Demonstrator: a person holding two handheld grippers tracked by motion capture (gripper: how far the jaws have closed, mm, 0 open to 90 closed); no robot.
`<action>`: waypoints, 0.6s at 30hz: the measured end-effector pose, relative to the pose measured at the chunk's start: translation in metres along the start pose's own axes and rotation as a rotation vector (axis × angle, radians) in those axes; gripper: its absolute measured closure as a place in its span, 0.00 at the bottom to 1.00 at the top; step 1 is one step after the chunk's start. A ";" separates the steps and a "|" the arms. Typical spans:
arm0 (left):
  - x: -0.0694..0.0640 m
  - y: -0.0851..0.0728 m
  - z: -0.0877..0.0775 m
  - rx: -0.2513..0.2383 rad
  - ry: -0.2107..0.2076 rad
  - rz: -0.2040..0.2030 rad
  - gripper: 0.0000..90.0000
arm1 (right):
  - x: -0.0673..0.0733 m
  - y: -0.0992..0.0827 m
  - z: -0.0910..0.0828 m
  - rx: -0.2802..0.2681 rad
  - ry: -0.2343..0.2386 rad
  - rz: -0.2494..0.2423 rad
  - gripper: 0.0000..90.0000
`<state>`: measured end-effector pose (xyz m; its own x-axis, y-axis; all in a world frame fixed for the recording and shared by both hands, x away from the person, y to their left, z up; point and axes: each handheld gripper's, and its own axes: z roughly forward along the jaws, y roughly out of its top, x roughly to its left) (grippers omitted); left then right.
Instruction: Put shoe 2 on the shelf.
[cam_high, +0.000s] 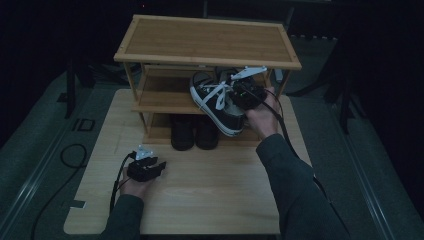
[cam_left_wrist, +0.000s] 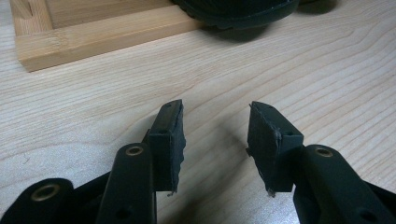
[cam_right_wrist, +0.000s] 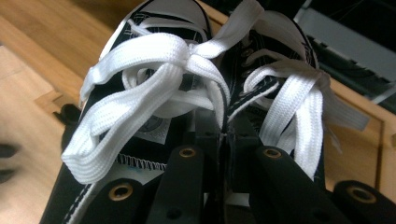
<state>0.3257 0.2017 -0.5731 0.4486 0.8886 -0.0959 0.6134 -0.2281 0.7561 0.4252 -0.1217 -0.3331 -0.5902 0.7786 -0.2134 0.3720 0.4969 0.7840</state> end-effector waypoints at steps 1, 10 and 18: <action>0.000 0.000 0.000 -0.001 0.000 -0.001 0.62 | 0.001 0.000 0.001 -0.005 -0.007 0.002 0.95; 0.000 0.000 0.000 0.000 -0.001 0.001 0.62 | 0.006 0.001 0.010 -0.010 -0.041 0.030 0.95; 0.000 0.000 0.000 0.000 0.000 0.003 0.62 | 0.006 0.003 0.013 -0.006 -0.069 0.049 0.93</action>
<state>0.3256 0.2017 -0.5731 0.4503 0.8880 -0.0936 0.6119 -0.2305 0.7566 0.4323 -0.1107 -0.3397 -0.5208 0.8264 -0.2143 0.3948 0.4557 0.7978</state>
